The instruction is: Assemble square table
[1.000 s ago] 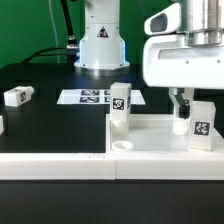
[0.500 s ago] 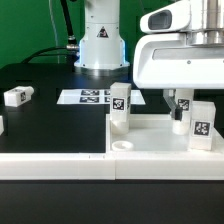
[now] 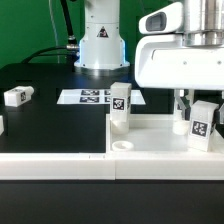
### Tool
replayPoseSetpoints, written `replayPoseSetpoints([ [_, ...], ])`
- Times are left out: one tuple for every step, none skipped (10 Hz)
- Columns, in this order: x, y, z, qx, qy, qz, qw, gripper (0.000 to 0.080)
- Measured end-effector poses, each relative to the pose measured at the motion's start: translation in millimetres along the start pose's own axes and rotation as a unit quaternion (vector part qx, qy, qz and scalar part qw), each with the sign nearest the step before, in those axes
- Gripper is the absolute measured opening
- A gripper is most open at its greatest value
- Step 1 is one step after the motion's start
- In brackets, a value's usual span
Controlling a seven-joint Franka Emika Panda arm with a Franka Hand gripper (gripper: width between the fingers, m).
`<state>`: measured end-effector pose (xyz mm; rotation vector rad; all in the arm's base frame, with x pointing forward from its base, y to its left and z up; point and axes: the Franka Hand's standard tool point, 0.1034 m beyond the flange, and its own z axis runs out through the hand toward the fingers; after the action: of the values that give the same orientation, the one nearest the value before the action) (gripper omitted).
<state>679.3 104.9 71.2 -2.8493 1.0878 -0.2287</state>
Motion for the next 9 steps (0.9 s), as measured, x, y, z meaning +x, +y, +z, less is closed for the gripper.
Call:
replayPoseSetpoints([
  [-4.6, -0.6, -0.3, -0.015, -0.005, 0.112, 0.994, 0.0296],
  [-6.2, -2.0, -0.5, -0.026, 0.001, 0.203, 0.979, 0.0296],
  [-5.3, -2.9, -0.4, -0.027, 0.010, 0.303, 0.953, 0.0296],
  [-3.9, -2.6, -0.3, -0.022, 0.010, 0.403, 0.915, 0.0296],
  [-1.9, -1.1, 0.2, -0.016, 0.002, 0.478, 0.878, 0.0296],
  [-2.2, 0.1, 0.5, -0.005, 0.005, 0.532, 0.846, 0.0296],
  [-1.8, 1.7, -0.9, -0.001, 0.007, 0.546, 0.837, 0.0296],
  [-2.5, 2.4, 0.4, -0.002, 0.007, 0.546, 0.837, 0.0296],
  [-2.6, 2.3, 0.6, -0.002, 0.007, 0.539, 0.842, 0.0296],
])
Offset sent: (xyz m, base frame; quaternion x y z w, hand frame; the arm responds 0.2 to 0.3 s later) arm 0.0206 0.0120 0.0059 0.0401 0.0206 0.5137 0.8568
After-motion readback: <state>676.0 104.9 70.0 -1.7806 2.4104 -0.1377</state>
